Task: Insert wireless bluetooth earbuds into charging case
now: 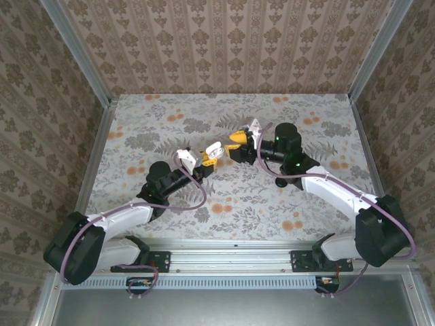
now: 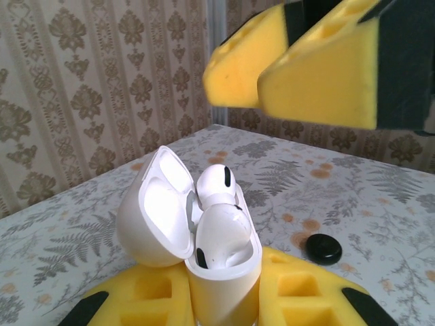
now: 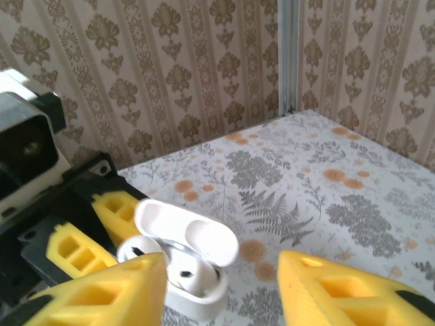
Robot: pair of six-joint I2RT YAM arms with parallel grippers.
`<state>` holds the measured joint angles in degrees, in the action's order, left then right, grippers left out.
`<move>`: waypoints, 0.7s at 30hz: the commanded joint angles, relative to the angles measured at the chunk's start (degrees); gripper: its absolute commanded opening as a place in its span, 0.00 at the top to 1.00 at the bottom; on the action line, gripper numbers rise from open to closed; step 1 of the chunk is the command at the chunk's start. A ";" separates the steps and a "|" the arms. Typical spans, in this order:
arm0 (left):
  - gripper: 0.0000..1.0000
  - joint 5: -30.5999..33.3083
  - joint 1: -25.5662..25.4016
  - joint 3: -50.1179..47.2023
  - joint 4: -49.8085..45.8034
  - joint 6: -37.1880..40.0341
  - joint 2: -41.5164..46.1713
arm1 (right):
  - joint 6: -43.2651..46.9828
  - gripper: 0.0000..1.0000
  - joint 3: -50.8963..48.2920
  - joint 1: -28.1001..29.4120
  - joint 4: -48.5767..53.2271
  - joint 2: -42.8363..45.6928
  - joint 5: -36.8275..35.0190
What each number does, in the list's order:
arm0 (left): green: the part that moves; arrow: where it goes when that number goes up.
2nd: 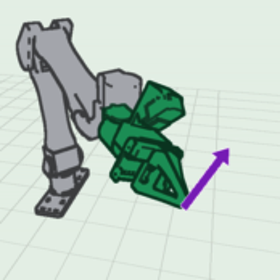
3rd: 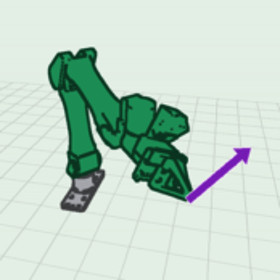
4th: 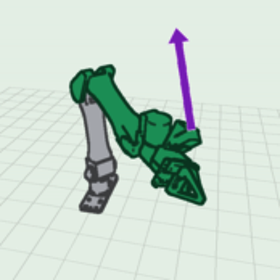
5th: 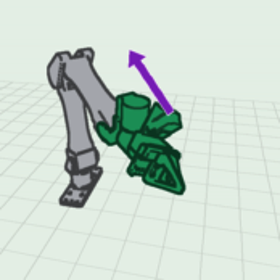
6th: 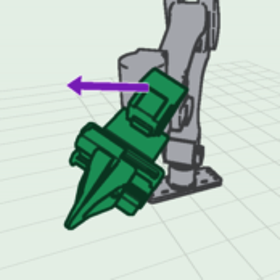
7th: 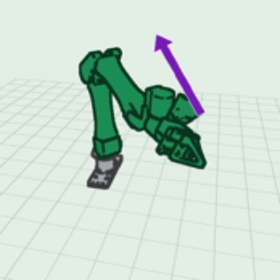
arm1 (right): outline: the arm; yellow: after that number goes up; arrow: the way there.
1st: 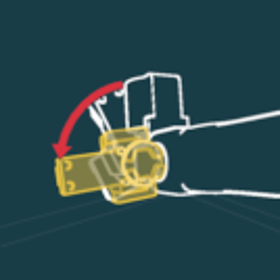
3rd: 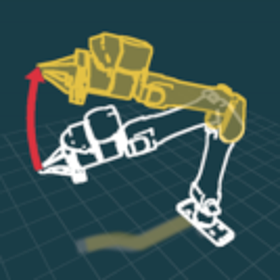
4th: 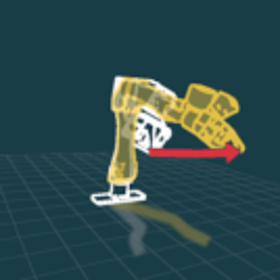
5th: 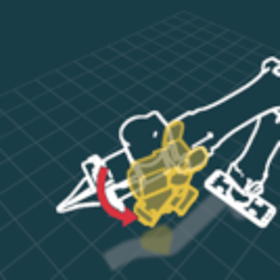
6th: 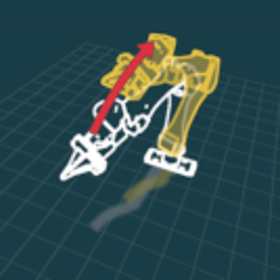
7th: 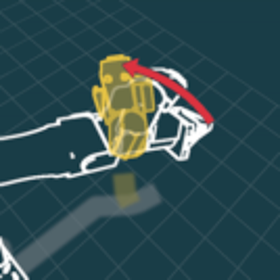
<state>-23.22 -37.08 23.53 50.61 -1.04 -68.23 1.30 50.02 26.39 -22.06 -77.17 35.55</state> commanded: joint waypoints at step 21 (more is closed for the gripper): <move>0.82 -16.60 -0.66 4.07 -1.97 3.83 0.83 | 30.56 0.27 9.71 1.65 29.01 -1.27 11.97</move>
<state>-37.80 -37.30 25.67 48.77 1.32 -67.75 29.76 57.30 27.92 6.20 -78.02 44.66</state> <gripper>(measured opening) 0.194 0.737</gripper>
